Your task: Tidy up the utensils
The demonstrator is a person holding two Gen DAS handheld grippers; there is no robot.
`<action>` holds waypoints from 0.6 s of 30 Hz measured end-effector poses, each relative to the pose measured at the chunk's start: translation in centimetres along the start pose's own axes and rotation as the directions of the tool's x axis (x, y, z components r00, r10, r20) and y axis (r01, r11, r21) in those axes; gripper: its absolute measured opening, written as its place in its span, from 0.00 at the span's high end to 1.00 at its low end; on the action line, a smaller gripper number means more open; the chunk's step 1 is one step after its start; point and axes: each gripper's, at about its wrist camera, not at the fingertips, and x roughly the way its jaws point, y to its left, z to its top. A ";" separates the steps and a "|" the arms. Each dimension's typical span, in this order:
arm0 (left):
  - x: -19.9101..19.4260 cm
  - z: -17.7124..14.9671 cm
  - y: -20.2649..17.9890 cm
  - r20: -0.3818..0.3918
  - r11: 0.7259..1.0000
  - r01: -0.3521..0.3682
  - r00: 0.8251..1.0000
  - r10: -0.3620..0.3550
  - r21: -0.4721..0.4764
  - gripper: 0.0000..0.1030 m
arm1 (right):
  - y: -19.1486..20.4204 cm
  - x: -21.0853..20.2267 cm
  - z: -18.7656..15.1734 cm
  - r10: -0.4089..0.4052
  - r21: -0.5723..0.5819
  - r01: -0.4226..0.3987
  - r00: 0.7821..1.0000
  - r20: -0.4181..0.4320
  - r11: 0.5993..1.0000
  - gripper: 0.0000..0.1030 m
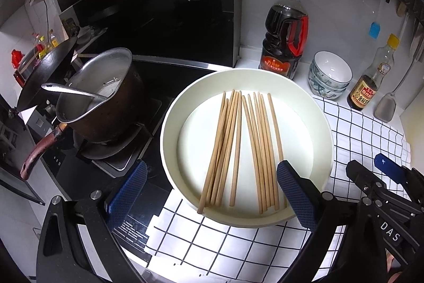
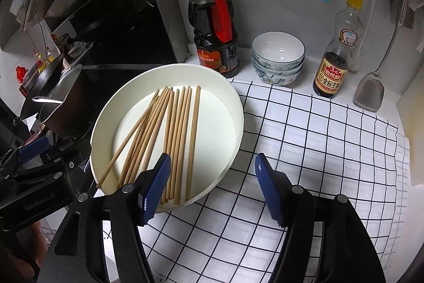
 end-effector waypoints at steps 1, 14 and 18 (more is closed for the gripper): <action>0.0 0.0 0.0 -0.002 1.000 0.002 1.000 -0.002 -0.002 0.06 | 0.0 0.0 0.0 0.000 0.001 0.000 1.000 0.001 1.000 0.39; -0.6 -0.3 -0.3 0.002 1.000 -0.004 1.000 0.004 0.007 0.06 | 0.1 -0.5 -0.3 0.002 0.007 -0.002 1.000 0.007 1.000 0.39; -1.2 0.0 0.0 0.026 1.000 -0.001 1.000 0.001 -0.001 0.06 | 0.2 -0.9 -0.2 0.003 0.007 -0.003 1.000 0.019 1.000 0.39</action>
